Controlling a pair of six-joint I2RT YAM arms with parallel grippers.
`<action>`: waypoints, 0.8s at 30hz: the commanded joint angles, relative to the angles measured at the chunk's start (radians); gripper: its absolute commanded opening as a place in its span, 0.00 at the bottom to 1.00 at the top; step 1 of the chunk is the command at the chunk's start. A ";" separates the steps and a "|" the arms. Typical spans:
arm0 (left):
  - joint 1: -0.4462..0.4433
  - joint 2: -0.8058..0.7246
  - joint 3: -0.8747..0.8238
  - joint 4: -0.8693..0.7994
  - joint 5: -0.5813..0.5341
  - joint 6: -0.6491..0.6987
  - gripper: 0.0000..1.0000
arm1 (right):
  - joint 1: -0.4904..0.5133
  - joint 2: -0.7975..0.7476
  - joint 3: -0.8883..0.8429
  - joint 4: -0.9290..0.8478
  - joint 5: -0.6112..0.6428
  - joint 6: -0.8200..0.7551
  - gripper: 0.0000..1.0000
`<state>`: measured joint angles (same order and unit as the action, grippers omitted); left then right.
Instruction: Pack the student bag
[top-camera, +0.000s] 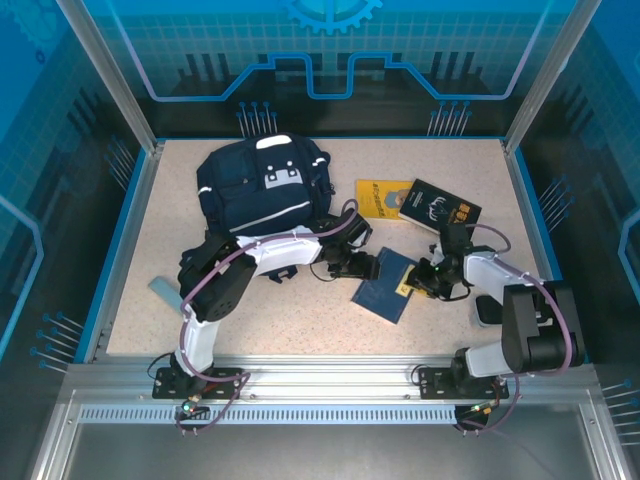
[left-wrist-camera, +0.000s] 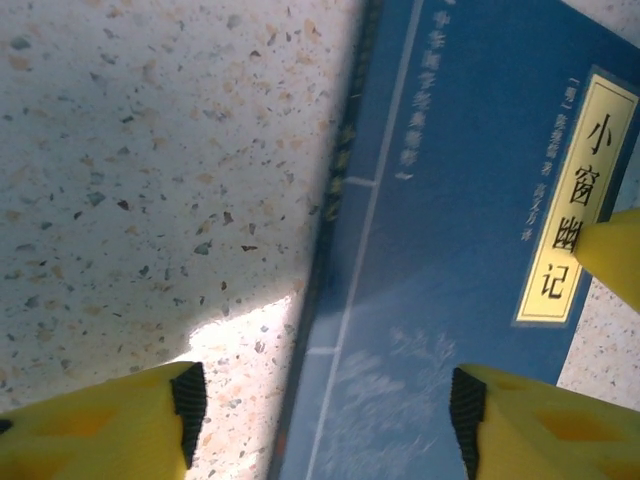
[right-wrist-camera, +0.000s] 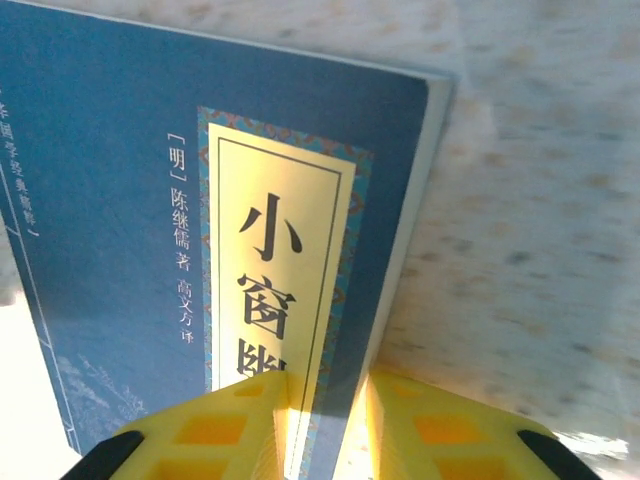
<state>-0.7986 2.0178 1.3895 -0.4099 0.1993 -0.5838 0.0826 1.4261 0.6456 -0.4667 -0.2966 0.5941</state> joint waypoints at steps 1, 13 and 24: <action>-0.004 0.042 0.045 -0.045 -0.001 0.009 0.62 | 0.038 0.046 0.044 0.062 -0.124 0.003 0.27; -0.021 0.139 0.100 -0.154 -0.136 0.033 0.47 | 0.071 0.078 0.103 -0.080 0.023 -0.007 0.36; -0.036 0.179 0.114 -0.214 -0.196 0.035 0.41 | 0.157 0.120 0.138 -0.089 0.048 0.033 0.39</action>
<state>-0.8280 2.1201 1.5177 -0.5571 0.0536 -0.5694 0.2092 1.5265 0.7540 -0.5251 -0.2413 0.6079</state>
